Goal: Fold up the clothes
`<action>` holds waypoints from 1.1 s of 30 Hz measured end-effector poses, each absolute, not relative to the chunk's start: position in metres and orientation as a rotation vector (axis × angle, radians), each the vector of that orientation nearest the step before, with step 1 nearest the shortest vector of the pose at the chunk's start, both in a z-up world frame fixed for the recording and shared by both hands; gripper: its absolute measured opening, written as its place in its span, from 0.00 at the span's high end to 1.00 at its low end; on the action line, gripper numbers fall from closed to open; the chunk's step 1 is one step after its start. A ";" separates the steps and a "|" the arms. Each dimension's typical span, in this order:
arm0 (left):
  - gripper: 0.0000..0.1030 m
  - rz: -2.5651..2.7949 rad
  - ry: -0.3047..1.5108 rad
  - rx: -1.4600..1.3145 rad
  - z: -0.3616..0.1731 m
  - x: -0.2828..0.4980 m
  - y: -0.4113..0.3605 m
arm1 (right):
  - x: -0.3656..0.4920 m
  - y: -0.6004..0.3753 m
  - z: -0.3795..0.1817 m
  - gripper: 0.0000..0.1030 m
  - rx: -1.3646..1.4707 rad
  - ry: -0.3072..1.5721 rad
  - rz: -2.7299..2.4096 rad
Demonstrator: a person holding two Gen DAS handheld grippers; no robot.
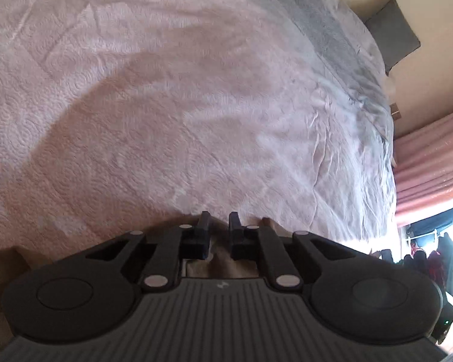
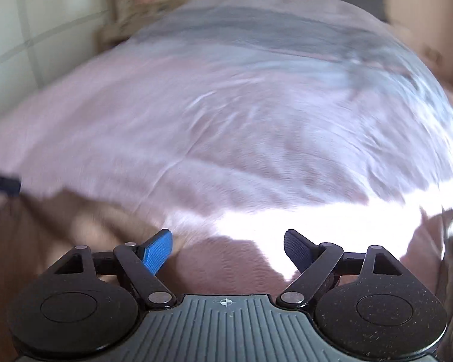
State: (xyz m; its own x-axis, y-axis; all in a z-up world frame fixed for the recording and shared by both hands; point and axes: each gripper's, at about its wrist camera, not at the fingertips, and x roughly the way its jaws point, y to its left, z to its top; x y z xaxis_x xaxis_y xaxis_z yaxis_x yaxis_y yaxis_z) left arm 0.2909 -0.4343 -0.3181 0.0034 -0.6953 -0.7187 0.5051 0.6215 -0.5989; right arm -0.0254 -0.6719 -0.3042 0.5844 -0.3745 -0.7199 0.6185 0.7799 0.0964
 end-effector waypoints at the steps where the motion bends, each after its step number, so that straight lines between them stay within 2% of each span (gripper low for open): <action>1: 0.82 -0.940 1.238 -0.179 -0.317 0.292 -0.432 | -0.042 -0.675 -0.299 0.19 0.417 0.729 -0.615; 2: 0.75 -0.940 1.231 -0.155 -0.314 0.288 -0.424 | -0.061 -0.677 -0.294 0.19 0.470 0.717 -0.632; 8: 0.75 -0.963 1.286 -0.088 -0.308 0.235 -0.345 | -0.212 -0.638 -0.263 0.19 0.777 0.660 -0.787; 13: 0.75 -0.957 1.358 -0.018 -0.296 0.173 -0.279 | -0.376 -0.556 -0.233 0.19 1.083 0.589 -1.083; 16: 0.75 -0.933 1.420 -0.043 -0.293 0.145 -0.249 | -0.454 -0.504 -0.237 0.19 1.294 0.497 -1.255; 17: 0.75 -0.927 1.430 -0.044 -0.291 0.137 -0.241 | -0.467 -0.494 -0.243 0.19 1.343 0.463 -1.263; 19: 0.75 -0.916 1.448 -0.044 -0.289 0.122 -0.227 | -0.494 -0.474 -0.257 0.30 1.439 0.393 -1.278; 23: 0.75 -0.902 1.469 -0.049 -0.286 0.106 -0.210 | -0.518 -0.455 -0.279 0.31 1.491 0.305 -1.267; 24: 0.75 -0.903 1.464 -0.050 -0.284 0.102 -0.206 | -0.518 -0.456 -0.283 0.44 1.476 0.298 -1.256; 25: 0.75 -0.904 1.454 -0.045 -0.283 0.098 -0.202 | -0.516 -0.458 -0.286 0.80 1.465 0.296 -1.241; 26: 0.75 -0.905 1.444 -0.038 -0.281 0.095 -0.198 | -0.512 -0.464 -0.287 0.96 1.464 0.314 -1.211; 33: 0.75 -0.883 1.396 -0.052 -0.265 0.083 -0.156 | -0.517 -0.510 -0.217 0.98 1.069 0.343 -1.265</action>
State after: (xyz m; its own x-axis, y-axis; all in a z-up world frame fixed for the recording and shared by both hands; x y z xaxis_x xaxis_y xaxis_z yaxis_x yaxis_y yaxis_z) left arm 0.0830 -0.1562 -0.2654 -0.0809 -0.5610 -0.8238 0.5033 0.6904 -0.5196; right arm -0.5172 -0.5100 -0.2174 0.3269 -0.5991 -0.7308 0.8862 -0.0742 0.4573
